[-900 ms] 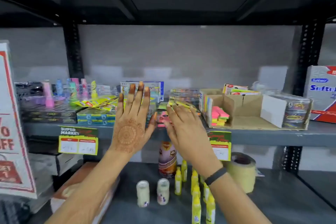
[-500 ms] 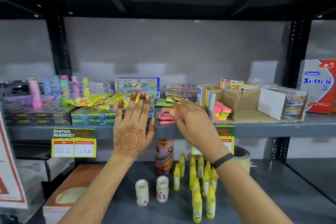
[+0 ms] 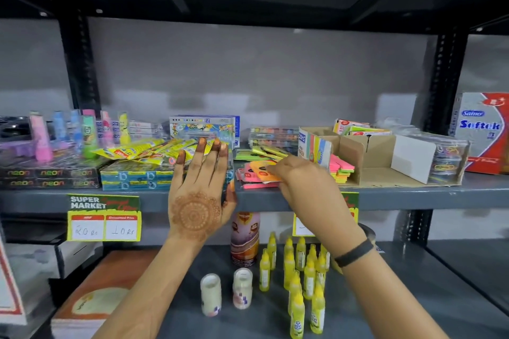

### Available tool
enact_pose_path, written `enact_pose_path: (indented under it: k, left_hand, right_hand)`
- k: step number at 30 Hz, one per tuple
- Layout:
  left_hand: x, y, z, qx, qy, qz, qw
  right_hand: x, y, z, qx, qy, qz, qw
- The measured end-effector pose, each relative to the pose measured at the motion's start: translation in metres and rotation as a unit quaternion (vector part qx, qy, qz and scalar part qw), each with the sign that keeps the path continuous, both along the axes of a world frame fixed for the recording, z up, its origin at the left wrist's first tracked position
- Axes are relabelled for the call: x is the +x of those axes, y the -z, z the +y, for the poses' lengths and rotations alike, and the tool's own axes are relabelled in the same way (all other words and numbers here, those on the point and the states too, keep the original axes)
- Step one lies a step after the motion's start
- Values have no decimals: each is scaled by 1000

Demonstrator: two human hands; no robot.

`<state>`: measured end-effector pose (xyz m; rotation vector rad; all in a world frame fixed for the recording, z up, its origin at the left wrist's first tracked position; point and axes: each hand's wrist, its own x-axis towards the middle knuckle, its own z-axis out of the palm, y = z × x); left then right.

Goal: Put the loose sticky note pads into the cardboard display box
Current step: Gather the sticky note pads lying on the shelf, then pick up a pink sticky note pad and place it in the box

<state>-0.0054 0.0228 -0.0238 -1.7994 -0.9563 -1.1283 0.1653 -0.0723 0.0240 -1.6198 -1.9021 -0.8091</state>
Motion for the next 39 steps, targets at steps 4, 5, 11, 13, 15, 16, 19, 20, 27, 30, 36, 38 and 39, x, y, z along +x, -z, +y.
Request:
enact_pose_path:
  k: [4, 5, 11, 13, 15, 16, 19, 20, 27, 30, 36, 38, 39]
  left_hand:
    - [0, 1, 1, 7, 5, -4, 1000]
    - [0, 1, 2, 9, 8, -8, 1000]
    - [1, 7, 6, 47, 25, -21, 998]
    - [3, 10, 7, 63, 30, -23, 997]
    - [3, 14, 8, 76, 34, -17, 996]
    - [4, 17, 9, 84, 37, -16, 996]
    - [4, 21, 12, 107, 52, -20, 993]
    - [4, 22, 13, 115, 57, -22, 992]
    - [6, 26, 18, 160, 69, -32, 984]
    - [7, 27, 18, 167, 65, -39, 983]
    - [8, 27, 19, 163, 56, -40, 984]
    - [8, 26, 18, 159, 56, -42, 985]
    - [8, 26, 18, 157, 58, -42, 985]
  right_hand:
    - [3, 2, -14, 69, -61, 11, 996]
    - [5, 0, -20, 103, -81, 31, 991]
    - [51, -26, -66, 337, -54, 120, 932]
    - [75, -25, -72, 376, 15, 135, 917]
    - [95, -15, -71, 364, 66, 149, 917]
    - [103, -8, -69, 341, 84, 150, 924]
    - [111, 12, -60, 234, 128, 137, 954]
    - [112, 16, -58, 186, 148, 128, 963]
    - [119, 0, -50, -115, 215, 64, 968]
    - [119, -8, -49, -170, 211, 86, 959]
    - [70, -5, -65, 159, 64, 183, 968]
    - [38, -5, -59, 183, -36, 200, 962]
    - [24, -4, -52, 159, -74, 193, 965]
